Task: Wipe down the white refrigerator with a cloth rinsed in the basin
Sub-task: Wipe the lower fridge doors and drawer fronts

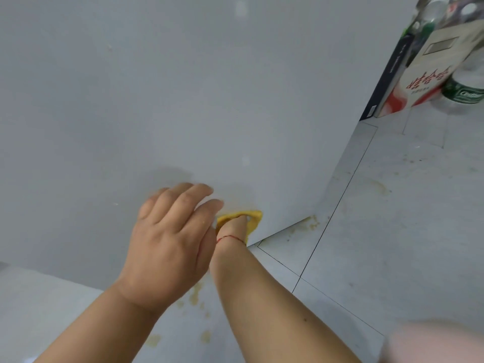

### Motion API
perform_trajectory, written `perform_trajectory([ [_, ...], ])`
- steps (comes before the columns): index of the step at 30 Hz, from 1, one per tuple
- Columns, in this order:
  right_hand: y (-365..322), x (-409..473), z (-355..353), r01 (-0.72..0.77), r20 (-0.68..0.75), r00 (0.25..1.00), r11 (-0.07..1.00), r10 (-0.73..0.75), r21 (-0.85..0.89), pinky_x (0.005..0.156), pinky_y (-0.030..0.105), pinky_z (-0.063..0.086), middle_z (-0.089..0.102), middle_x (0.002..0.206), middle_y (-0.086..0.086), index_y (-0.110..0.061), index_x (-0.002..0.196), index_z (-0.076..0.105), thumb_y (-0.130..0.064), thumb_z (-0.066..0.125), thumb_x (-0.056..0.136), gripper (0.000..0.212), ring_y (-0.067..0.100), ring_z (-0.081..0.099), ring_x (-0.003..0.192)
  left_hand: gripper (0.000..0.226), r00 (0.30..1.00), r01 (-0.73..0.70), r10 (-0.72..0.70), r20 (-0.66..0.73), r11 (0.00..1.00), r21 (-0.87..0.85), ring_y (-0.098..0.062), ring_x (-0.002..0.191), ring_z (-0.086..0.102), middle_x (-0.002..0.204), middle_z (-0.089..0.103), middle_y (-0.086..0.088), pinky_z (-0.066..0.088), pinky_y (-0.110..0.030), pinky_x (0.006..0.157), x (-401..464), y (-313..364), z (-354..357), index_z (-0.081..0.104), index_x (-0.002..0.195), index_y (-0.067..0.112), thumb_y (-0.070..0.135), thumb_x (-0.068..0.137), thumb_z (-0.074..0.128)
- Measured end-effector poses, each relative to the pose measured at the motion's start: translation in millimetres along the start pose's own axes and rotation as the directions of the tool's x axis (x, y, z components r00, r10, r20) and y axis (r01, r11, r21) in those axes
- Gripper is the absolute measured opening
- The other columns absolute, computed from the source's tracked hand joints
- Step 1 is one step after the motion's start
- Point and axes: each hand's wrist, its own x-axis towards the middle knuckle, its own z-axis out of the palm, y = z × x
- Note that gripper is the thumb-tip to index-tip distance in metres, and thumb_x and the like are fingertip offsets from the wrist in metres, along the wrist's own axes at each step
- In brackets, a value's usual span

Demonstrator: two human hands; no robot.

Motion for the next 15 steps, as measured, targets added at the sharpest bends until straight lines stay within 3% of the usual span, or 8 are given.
perform_trajectory([
  [1, -12.2, 1.2, 3.6, 0.03, -0.104, 0.994, 1.0, -0.03, 0.005, 0.062, 0.033, 0.043, 0.06, 0.094, -0.005, -0.027, 0.096, 0.06, -0.066, 0.041, 0.08, 0.046, 0.02, 0.059, 0.083, 0.022, 1.0, -0.018, 0.019, -0.02, 1.0, 0.024, -0.03, 0.107, 0.054, 0.112, 0.068, -0.015, 0.043, -0.042, 0.09, 0.6, -2.5, -2.5, 0.075, 0.099, 0.004, 0.005, 0.085, 0.058],
  [3, -34.7, 24.0, 1.4, 0.187, -0.213, 0.955, 0.977, -0.205, -0.101, 0.089, 0.041, 0.04, 0.055, 0.112, -0.015, -0.04, 0.104, 0.059, -0.084, 0.033, 0.046, 0.077, 0.024, 0.054, 0.107, 0.024, 0.997, -0.05, 0.054, -0.05, 0.996, 0.072, -0.031, 0.113, 0.054, 0.116, 0.066, -0.016, 0.04, -0.045, 0.1, 0.2, -8.0, -5.7, 0.075, 0.102, 0.003, 0.005, 0.083, 0.06],
  [5, -61.3, 69.3, -17.3, 0.316, -0.231, 0.901, 0.92, -0.367, -0.23, 0.106, 0.05, 0.034, 0.045, 0.138, -0.013, -0.048, 0.13, 0.044, -0.088, 0.024, 0.039, 0.101, 0.024, 0.049, 0.125, 0.028, 0.992, -0.072, 0.084, -0.091, 0.989, 0.132, -0.029, 0.122, 0.05, 0.124, 0.06, -0.012, 0.035, -0.047, 0.108, -1.9, -12.1, -9.1, 0.074, 0.107, 0.004, 0.005, 0.084, 0.059],
  [8, -129.6, 122.7, -36.0, 0.38, -0.289, 0.817, 0.843, -0.499, -0.379, 0.098, 0.048, 0.04, 0.04, 0.143, -0.011, -0.049, 0.14, 0.028, -0.092, 0.017, 0.043, 0.107, 0.024, 0.049, 0.121, 0.034, 0.984, -0.065, 0.098, -0.147, 0.974, 0.216, -0.028, 0.131, 0.041, 0.132, 0.052, -0.01, 0.025, -0.048, 0.115, -9.1, -18.5, -16.4, 0.069, 0.117, 0.006, 0.007, 0.086, 0.056],
  [10, -166.5, 163.1, -57.3, 0.415, -0.3, 0.787, 0.822, -0.539, -0.389, 0.08, 0.041, 0.039, 0.04, 0.133, -0.017, -0.055, 0.138, 0.023, -0.095, 0.013, 0.043, 0.103, 0.015, 0.041, 0.105, 0.039, 0.984, -0.055, 0.091, -0.153, 0.972, 0.227, -0.028, 0.136, 0.037, 0.137, 0.049, -0.011, 0.028, -0.059, 0.112, -16.5, -24.1, -22.9, 0.062, 0.126, 0.008, 0.008, 0.087, 0.055],
  [12, -171.6, 161.2, -74.4, 0.41, -0.3, 0.787, 0.82, -0.539, -0.399, 0.071, 0.032, 0.04, 0.047, 0.116, -0.022, -0.063, 0.125, 0.031, -0.098, 0.012, 0.048, 0.087, 0.006, 0.037, 0.087, 0.044, 0.989, -0.026, 0.055, -0.135, 0.978, 0.206, -0.025, 0.143, 0.032, 0.148, 0.041, -0.009, 0.036, -0.072, 0.098, -24.3, -32.9, -28.5, 0.052, 0.136, 0.008, 0.01, 0.092, 0.05],
  [13, -164.0, 140.9, -76.2, 0.354, -0.267, 0.839, 0.85, -0.473, -0.391, 0.063, 0.026, 0.04, 0.053, 0.098, -0.022, -0.058, 0.113, 0.04, -0.096, 0.015, 0.055, 0.074, 0.003, 0.041, 0.072, 0.046, 0.992, -0.001, 0.026, -0.123, 0.98, 0.198, -0.025, 0.144, 0.029, 0.153, 0.037, -0.008, 0.037, -0.074, 0.095, -27.4, -37.0, -31.3, 0.048, 0.139, 0.008, 0.011, 0.093, 0.048],
  [15, -136.2, 81.3, -59.3, 0.238, -0.247, 0.922, 0.939, -0.299, -0.247, 0.051, 0.024, 0.03, 0.054, 0.049, -0.009, -0.029, 0.079, 0.055, -0.084, 0.02, 0.076, 0.065, 0.011, 0.044, 0.038, 0.048, 0.995, 0.056, -0.037, -0.096, 0.978, 0.201, -0.032, 0.144, 0.029, 0.155, 0.033, -0.009, 0.034, -0.075, 0.096, -36.0, -45.5, -34.0, 0.044, 0.143, 0.009, 0.014, 0.095, 0.044],
])
